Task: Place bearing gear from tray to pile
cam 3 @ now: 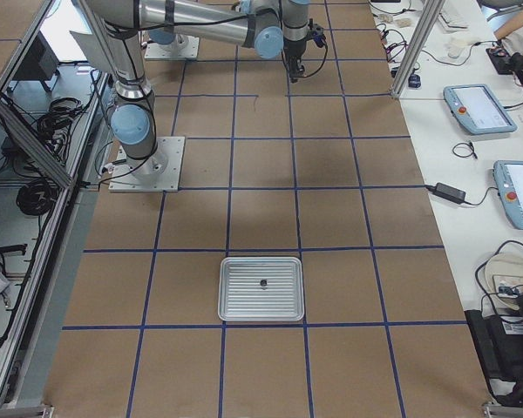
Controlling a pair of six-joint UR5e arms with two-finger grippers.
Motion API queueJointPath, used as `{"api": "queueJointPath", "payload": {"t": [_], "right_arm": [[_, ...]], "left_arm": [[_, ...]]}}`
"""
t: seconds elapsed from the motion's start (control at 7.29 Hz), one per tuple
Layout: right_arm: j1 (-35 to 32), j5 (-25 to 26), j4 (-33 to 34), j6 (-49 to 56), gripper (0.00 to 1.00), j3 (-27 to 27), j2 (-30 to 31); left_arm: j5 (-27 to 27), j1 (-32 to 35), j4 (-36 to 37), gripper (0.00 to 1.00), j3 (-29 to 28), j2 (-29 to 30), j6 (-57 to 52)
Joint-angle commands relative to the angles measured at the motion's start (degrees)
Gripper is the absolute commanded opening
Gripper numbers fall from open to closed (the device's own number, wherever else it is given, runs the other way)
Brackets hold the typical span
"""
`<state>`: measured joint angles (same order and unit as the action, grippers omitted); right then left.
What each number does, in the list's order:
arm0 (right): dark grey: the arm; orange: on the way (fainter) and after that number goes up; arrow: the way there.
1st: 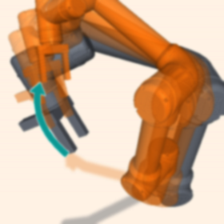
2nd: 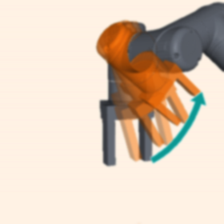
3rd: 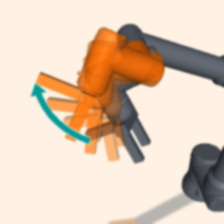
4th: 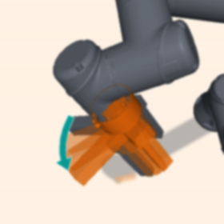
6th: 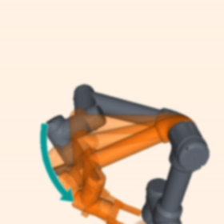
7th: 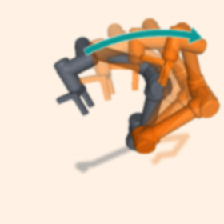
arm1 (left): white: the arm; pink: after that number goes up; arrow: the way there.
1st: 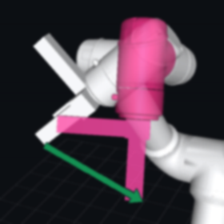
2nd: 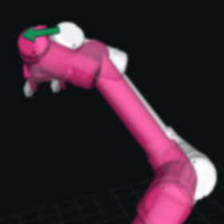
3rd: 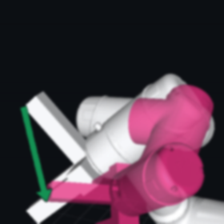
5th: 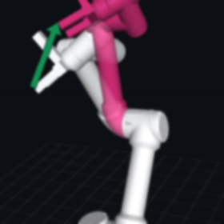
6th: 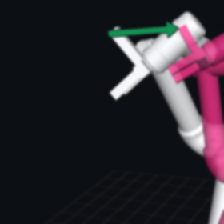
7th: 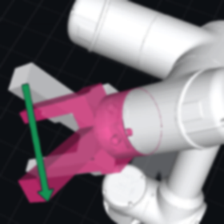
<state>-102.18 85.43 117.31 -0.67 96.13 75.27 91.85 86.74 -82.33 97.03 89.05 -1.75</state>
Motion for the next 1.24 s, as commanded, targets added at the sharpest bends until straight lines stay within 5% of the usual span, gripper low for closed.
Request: {"api": "queueJointPath", "payload": {"t": [0.0, 0.41, 0.82, 1.1], "right_arm": [[-9.6, 0.5, 17.5, -18.9, 0.31, -0.6, -11.3], [-10.3, 0.7, 18.0, -17.6, 0.37, -0.1, -12.3], [-10.1, 0.7, 16.9, -16.8, 0.56, -0.1, -11.9], [-6.9, 5.0, 5.8, -4.7, 0.59, -0.4, -5.7]], "left_arm": [[-0.1, 0.1, 0.0, 1.00, 0.1, 0.1, 0.0], [-0.2, 0.0, 0.1, 1.00, 0.0, 0.9, -0.1], [0.0, -0.1, 0.0, 1.00, -0.5, 2.0, 0.7], [-0.3, 0.1, 5.1, 1.00, -0.1, 5.4, 1.0]]}}
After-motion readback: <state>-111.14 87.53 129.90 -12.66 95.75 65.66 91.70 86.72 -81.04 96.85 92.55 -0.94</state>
